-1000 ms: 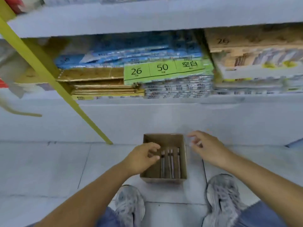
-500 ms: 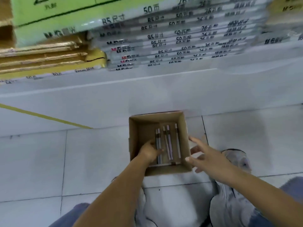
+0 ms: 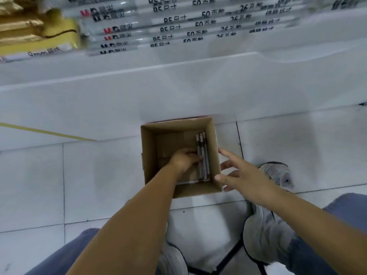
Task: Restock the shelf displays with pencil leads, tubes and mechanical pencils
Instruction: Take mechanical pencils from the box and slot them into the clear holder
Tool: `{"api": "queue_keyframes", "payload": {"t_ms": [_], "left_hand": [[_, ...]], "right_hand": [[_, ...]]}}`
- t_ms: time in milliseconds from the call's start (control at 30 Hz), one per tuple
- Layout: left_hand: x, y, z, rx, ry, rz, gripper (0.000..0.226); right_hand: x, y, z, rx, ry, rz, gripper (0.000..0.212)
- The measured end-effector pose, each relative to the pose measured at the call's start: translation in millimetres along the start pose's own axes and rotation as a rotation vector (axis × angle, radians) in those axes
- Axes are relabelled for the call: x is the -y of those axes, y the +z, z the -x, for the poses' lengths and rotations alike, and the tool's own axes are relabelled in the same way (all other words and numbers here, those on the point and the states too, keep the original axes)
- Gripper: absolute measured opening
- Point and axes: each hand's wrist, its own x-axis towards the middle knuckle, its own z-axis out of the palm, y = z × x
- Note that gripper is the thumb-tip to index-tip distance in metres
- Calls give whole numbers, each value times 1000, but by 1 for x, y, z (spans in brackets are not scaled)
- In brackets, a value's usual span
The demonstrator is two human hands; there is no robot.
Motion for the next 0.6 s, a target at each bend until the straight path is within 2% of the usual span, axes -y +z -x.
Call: {"api": "queue_keyframes", "payload": {"t_ms": [100, 233, 600], "left_hand": [[-6, 7, 1, 66, -15, -15, 8], [-11, 10, -1, 97, -40, -43, 28], [-14, 9, 8, 135, -41, -73, 29]], "right_hand": [[0, 1, -1, 3, -7, -23, 65], [-2, 0, 0, 8, -28, -45, 64], [-3, -1, -1, 12, -37, -12, 64]]}}
